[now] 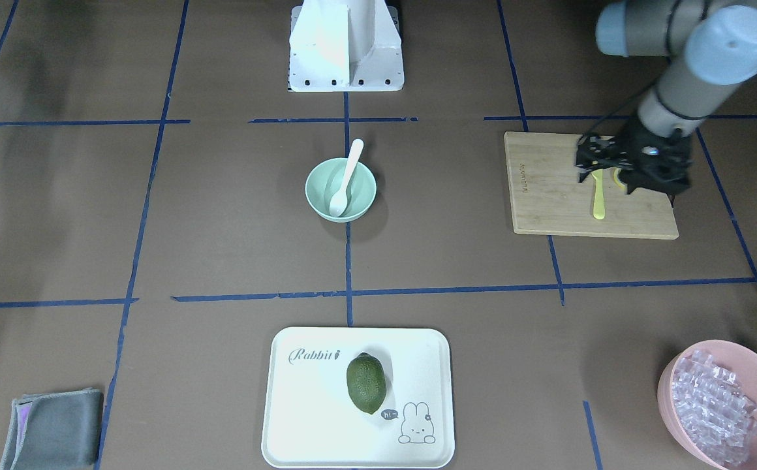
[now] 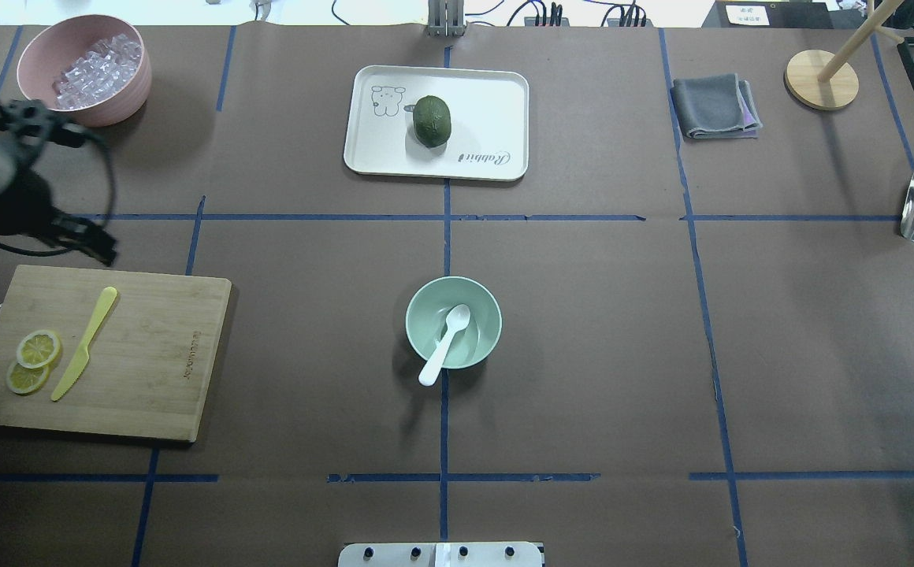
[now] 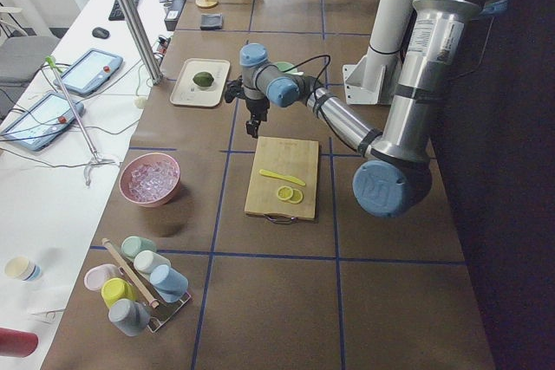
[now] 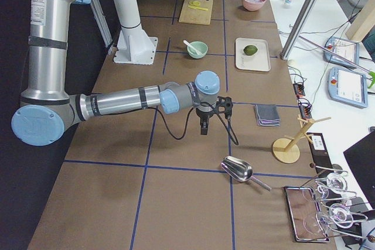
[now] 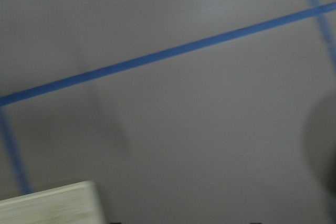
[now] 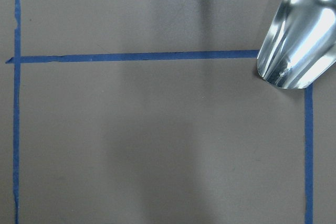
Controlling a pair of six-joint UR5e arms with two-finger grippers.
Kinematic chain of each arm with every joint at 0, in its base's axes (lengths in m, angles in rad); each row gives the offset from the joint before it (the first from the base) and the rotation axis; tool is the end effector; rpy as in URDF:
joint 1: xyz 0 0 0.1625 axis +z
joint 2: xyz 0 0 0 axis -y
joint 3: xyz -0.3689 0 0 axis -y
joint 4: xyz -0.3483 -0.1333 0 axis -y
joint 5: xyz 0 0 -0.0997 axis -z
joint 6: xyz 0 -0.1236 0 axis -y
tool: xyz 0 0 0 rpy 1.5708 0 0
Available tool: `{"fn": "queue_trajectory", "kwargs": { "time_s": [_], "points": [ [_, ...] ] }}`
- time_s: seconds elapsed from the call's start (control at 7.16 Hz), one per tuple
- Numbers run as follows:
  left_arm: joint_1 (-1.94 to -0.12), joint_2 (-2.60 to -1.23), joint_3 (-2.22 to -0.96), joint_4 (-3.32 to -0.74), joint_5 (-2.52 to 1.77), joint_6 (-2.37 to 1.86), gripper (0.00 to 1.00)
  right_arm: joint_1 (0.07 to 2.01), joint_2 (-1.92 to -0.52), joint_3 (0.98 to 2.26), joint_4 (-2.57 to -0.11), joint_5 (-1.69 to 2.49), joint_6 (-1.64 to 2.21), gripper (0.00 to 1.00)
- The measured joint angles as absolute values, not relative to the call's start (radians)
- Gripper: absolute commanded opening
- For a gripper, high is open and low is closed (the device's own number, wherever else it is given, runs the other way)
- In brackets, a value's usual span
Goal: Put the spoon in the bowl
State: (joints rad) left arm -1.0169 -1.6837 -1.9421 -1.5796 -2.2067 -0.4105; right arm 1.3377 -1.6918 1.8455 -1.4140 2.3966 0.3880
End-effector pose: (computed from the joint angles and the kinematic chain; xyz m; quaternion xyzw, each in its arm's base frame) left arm 0.2040 -0.4437 0.4073 0.0648 0.3761 0.1421 0.9133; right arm -0.0558 -0.4186 0.5247 0.0137 -0.4208 0.0082 0.9070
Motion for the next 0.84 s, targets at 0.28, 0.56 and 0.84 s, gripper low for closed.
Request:
{"fn": "queue_trajectory", "kwargs": {
  "time_s": [0.28,0.56,0.84],
  "points": [
    [-1.189,-1.577,-1.913,-1.576,-2.248,-0.216,0.87,1.38,-1.707,1.802,-1.414,2.398,0.277,1.0],
    [-1.365,-1.544,-1.791,-1.577,-2.335,-0.028,0.87,1.42,-1.722,1.778,-1.415,2.398,0.2,1.0],
    [-1.459,-1.55,-1.69,-1.57,-2.394,0.088,1.0,1.435,-1.725,1.775,-1.416,2.399,0.184,1.0]
  ]
}}
